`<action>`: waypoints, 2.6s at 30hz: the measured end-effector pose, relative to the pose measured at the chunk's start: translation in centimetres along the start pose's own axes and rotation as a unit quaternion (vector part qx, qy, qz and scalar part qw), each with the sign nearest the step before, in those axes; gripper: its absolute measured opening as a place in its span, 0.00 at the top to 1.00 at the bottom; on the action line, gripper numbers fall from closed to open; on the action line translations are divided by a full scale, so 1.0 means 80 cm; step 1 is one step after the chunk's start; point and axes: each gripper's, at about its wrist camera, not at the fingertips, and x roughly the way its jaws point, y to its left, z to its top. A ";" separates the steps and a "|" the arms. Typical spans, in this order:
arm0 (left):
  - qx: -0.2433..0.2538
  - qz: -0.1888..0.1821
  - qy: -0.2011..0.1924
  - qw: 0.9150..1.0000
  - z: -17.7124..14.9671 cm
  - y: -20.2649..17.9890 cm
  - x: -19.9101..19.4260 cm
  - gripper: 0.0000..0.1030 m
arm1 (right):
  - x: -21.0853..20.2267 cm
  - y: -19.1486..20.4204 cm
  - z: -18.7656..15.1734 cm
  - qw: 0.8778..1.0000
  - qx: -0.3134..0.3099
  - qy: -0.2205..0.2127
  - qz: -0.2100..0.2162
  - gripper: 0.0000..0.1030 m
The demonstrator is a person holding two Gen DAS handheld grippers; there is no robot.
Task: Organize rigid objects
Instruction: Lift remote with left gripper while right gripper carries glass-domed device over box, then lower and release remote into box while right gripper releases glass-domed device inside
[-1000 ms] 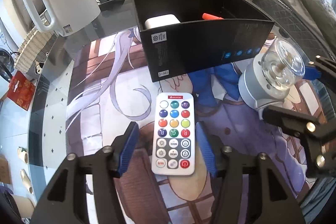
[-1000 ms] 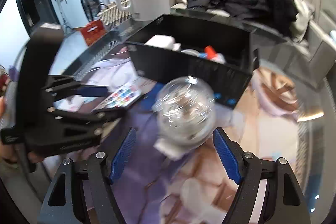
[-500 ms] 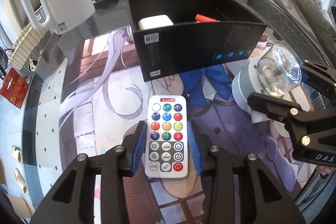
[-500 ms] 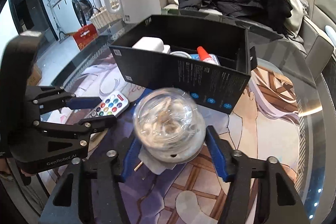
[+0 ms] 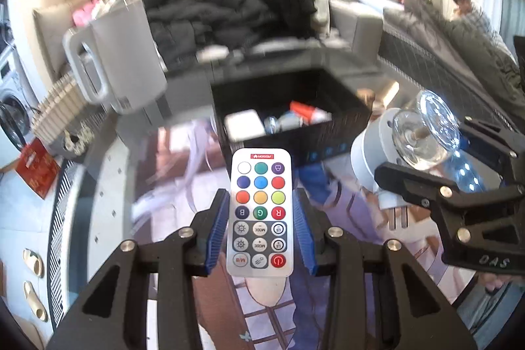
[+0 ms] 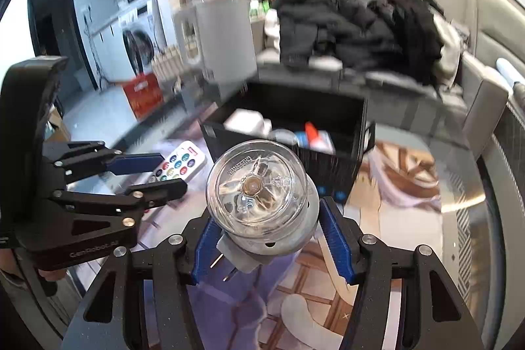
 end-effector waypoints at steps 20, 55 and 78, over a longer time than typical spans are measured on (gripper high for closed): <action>-0.017 0.041 -0.201 0.978 0.026 0.013 -0.110 0.63 | -0.130 0.039 0.024 0.975 -0.032 -0.212 -0.054 0.42; -0.077 0.035 -0.183 0.979 0.116 0.049 0.000 0.63 | -0.017 -0.031 0.156 0.979 0.022 -0.189 -0.078 0.42; -0.080 0.003 0.042 0.996 0.103 0.035 0.127 0.63 | 0.106 -0.066 0.128 0.996 0.054 0.018 -0.066 0.42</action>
